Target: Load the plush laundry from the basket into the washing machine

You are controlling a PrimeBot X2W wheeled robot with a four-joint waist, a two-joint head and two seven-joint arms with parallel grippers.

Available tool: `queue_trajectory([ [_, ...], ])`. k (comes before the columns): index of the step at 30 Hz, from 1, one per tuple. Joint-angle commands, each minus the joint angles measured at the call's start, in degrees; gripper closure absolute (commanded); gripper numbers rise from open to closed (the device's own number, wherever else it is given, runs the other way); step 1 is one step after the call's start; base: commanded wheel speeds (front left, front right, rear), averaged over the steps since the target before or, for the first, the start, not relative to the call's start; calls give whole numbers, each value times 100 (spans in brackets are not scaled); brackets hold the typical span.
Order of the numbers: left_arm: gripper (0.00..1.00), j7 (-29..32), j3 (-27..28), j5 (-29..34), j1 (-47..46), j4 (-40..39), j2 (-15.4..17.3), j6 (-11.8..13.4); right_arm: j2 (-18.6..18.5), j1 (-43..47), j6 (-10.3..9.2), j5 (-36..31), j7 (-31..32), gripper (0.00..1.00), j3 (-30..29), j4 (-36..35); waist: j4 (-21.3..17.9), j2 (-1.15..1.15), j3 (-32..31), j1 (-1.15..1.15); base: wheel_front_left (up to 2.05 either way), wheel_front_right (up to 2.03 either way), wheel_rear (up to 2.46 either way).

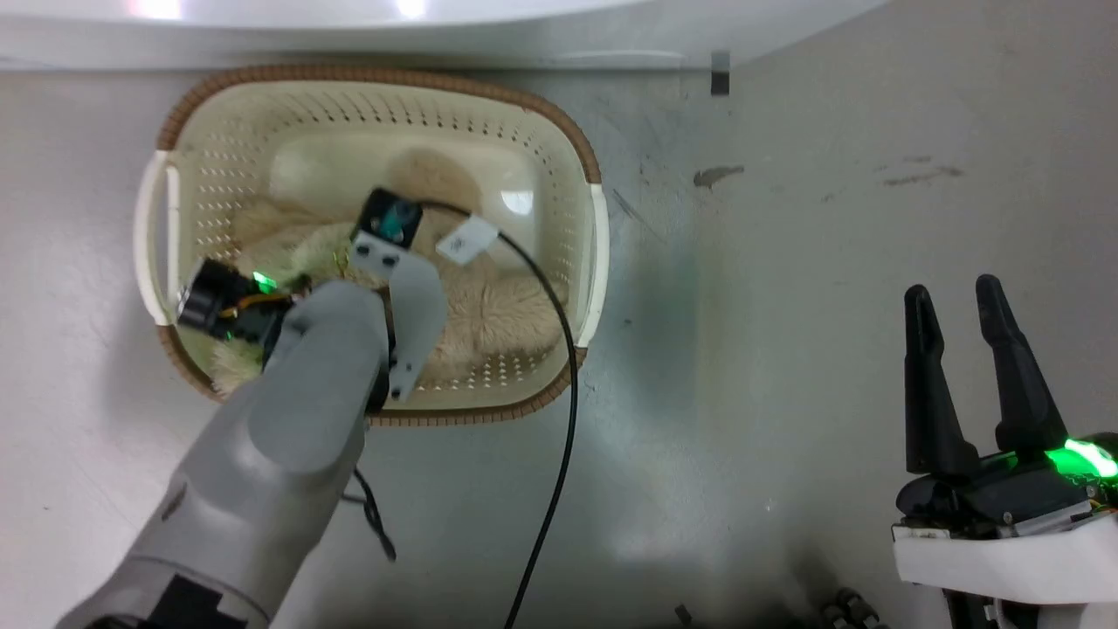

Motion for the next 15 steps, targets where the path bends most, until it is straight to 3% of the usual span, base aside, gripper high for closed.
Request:
queue_trajectory([
  [1, 0, 132, -118, -31, -262, -6, 65, 110, -9, -157, 4, 102, -81, 0, 42, -78, -35, 0, 151, 0, 0, 0, 0],
  [7, 0, 642, -307, -111, -548, -135, 215, 259, -10, -310, 4, 273, -153, 0, 139, -136, -93, 0, 436, 0, 0, 0, 0],
  [8, 40, 741, -331, -140, -563, -154, 245, 275, -10, -333, 4, 307, -165, 0, 154, -143, -111, 0, 474, 0, 0, 0, 0],
  [9, 95, 791, -370, -159, -576, -202, 286, 270, -10, -354, 4, 337, -177, 0, 172, -148, -133, 0, 511, 0, 0, 0, 0],
  [10, 100, 865, -413, -174, -579, -232, 335, 272, -10, -374, 4, 368, -189, 0, 189, -153, -152, 0, 543, 0, 0, 0, 0],
  [15, 100, 1110, -569, -274, -629, -522, 532, 369, -10, -448, 4, 500, -249, 0, 248, -158, -184, 0, 695, 0, 0, 0, 0],
])
